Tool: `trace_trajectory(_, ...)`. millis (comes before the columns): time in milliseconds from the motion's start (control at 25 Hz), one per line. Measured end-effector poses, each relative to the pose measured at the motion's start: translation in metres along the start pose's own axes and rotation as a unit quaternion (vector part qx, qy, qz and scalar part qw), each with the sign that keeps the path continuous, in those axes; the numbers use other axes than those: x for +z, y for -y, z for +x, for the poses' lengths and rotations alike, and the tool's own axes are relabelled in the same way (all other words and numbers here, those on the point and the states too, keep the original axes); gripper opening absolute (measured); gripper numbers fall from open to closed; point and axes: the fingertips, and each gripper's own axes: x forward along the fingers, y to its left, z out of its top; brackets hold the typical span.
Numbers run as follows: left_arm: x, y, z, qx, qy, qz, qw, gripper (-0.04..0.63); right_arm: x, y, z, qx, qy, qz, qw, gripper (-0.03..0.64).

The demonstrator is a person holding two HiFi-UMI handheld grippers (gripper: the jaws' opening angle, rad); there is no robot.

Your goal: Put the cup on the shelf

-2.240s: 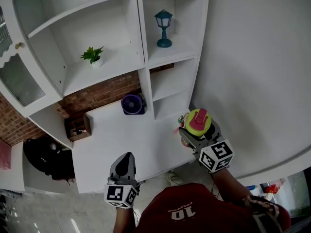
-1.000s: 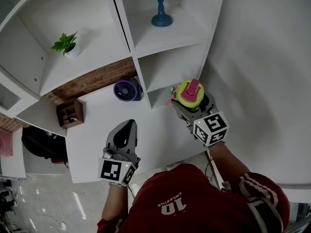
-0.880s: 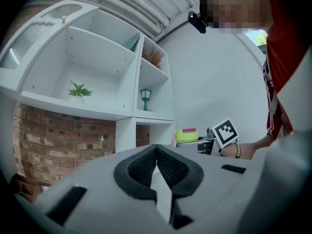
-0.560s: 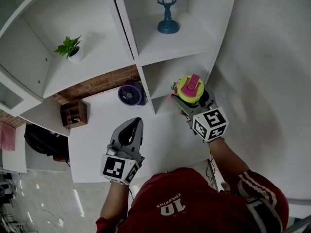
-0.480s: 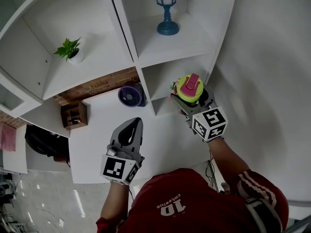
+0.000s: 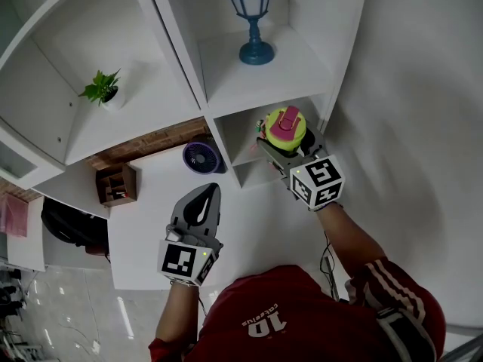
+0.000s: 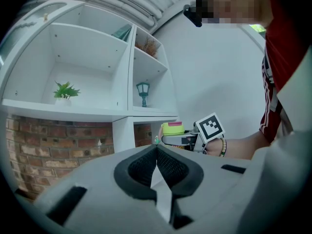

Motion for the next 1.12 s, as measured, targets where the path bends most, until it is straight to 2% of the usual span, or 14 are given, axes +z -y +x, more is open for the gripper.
trace_trajectory(200, 0.000, -0.002, 0.006, -0.004, 0.003, -0.006, 1.0000, 0.000, -0.003, 0.005, 0.020, 0.013, -0.003, -0.001, 1.000, 0.413)
trace_trajectory(440, 0.003, -0.007, 0.013, -0.004, 0.005, -0.041, 0.9991, 0.000, -0.016, 0.016, 0.050, 0.017, -0.011, 0.014, 1.000, 0.413)
trace_trajectory(1120, -0.007, -0.024, 0.011, 0.025, -0.018, -0.027, 0.9992, 0.000, -0.043, 0.041, 0.098, -0.006, -0.016, 0.004, 1.000, 0.413)
